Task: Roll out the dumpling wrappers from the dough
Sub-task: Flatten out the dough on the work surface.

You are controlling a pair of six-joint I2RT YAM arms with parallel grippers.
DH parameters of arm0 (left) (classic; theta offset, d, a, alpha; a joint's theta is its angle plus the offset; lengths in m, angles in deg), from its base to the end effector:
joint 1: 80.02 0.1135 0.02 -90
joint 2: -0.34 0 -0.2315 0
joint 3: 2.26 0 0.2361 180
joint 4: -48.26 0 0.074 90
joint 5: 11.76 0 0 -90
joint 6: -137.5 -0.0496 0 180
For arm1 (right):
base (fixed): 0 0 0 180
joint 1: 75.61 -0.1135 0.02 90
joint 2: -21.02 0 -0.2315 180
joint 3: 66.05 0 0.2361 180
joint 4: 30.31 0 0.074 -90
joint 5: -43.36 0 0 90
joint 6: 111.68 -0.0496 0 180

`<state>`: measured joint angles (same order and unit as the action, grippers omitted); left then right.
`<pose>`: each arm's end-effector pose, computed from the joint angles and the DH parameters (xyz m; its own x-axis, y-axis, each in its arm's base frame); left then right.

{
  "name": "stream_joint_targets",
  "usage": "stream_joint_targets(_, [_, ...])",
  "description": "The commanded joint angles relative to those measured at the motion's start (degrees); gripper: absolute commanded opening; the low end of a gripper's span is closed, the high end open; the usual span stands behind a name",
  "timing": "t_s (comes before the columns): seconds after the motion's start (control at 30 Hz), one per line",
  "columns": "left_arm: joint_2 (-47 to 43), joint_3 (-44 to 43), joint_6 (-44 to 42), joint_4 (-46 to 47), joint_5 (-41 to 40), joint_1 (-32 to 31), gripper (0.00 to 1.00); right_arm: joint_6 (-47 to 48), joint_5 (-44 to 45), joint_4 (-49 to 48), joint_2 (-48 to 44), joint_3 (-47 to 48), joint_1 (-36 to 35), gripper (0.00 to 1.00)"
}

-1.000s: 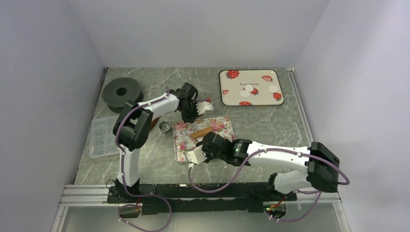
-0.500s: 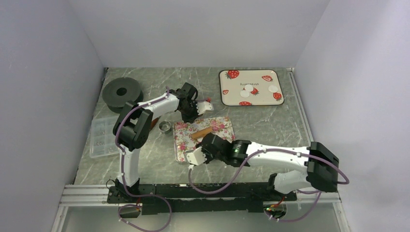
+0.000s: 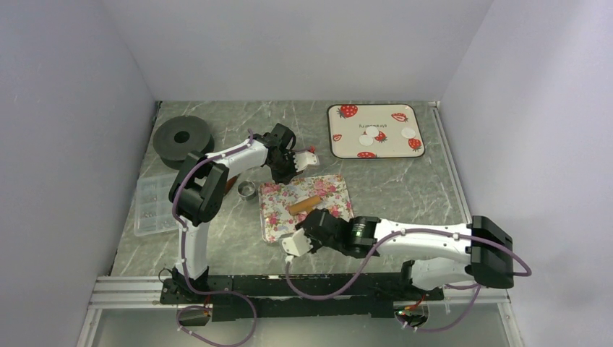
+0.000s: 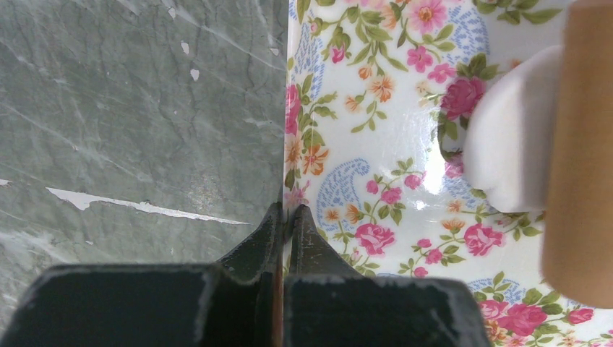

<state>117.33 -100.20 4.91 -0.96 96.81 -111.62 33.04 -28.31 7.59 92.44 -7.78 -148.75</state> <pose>0.3265 -0.2194 0.1303 -0.1784 0.8629 -0.4728 0.9751 0.2195 0.0328 0.0881 0.2369 0.1851 0.5645 -0.8091 -0.1634 -0.6757 -0.3393 -0.6544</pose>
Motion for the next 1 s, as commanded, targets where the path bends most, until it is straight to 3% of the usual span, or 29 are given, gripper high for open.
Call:
stream_joint_targets(0.0, [6.16,3.94,-0.61,-2.78,-3.45,-0.92,0.0,0.0,-7.14,6.75,6.85,-0.1,3.75,0.0])
stream_joint_targets(0.17, [6.14,3.94,-0.57,-2.76,-3.47,-0.93,0.0,-0.41,-6.54,8.12,9.86,0.99,3.96,0.0])
stream_joint_targets(0.43, [6.41,3.59,-0.57,-2.85,-3.28,-0.93,0.0,-9.04,-5.16,13.72,1.46,-3.95,-2.36,0.0])
stream_joint_targets(0.77, [6.35,3.97,-0.66,-2.72,-3.45,-0.92,0.0,-0.26,-7.56,5.0,9.62,-0.62,5.28,0.0])
stream_joint_targets(0.97, [6.41,3.92,-0.74,-2.68,-3.45,-0.92,0.0,-5.09,-6.1,9.56,5.77,-1.88,1.54,0.0])
